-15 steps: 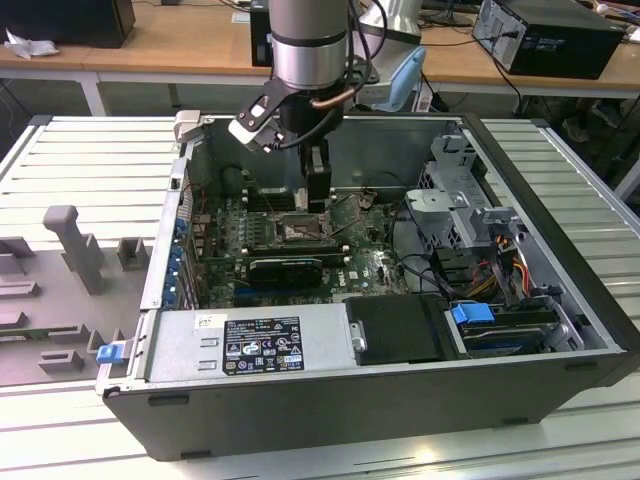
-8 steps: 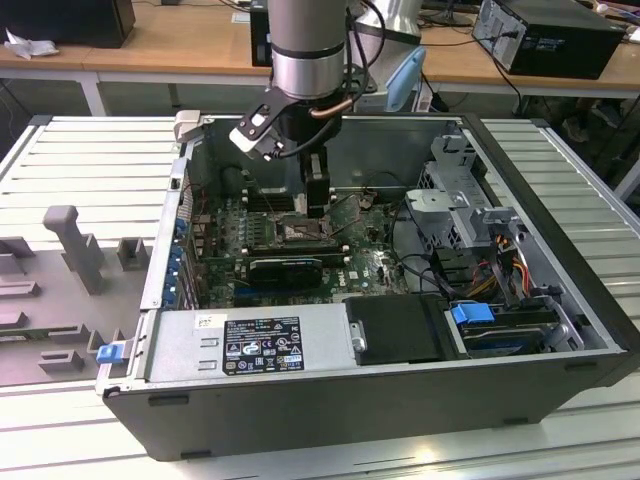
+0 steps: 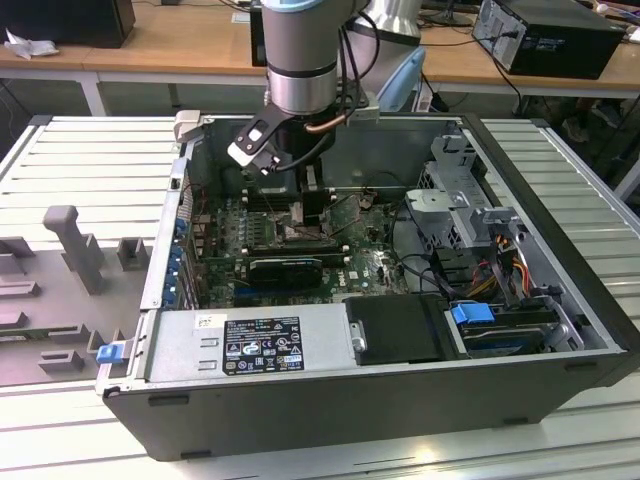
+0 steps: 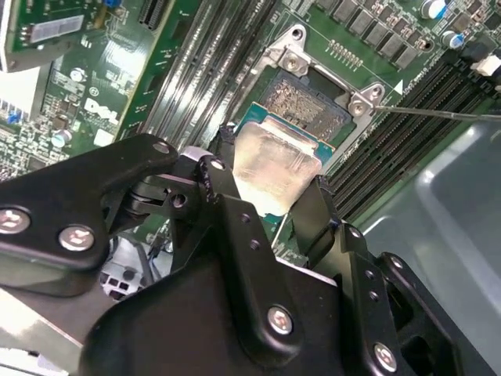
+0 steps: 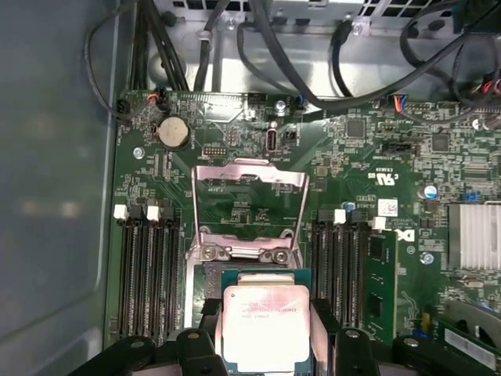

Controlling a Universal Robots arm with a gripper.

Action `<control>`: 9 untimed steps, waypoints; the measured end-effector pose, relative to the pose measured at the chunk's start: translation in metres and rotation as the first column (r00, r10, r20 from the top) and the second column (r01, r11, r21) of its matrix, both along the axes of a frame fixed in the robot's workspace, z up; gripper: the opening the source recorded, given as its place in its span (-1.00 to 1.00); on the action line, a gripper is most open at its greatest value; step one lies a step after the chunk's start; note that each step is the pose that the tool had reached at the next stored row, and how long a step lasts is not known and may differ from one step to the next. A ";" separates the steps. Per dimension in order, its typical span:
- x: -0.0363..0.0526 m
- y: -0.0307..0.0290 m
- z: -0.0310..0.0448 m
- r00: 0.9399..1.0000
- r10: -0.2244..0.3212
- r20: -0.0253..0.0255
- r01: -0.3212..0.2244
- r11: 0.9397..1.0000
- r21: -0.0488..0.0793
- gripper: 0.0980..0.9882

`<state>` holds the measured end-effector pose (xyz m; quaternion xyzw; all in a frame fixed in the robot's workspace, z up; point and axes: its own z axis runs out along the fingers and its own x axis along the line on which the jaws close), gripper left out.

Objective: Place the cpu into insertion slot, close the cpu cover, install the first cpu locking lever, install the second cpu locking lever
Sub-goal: 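Place the cpu into insertion slot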

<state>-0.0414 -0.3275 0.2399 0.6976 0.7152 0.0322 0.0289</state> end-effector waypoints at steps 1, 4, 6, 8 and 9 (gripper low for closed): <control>-0.0001 0.0006 -0.0018 1.000 0.000 0.000 0.000 1.000 0.000 -0.02; -0.0002 0.0038 -0.0080 1.000 0.000 -0.001 0.000 1.000 0.000 -0.02; -0.0002 0.0067 -0.0147 1.000 0.000 -0.001 0.000 1.000 0.000 -0.02; -0.0027 0.0091 -0.0214 1.000 -0.008 -0.001 0.008 1.000 0.000 -0.02; -0.0055 0.0091 -0.0227 1.000 -0.010 -0.001 0.010 1.000 0.000 -0.02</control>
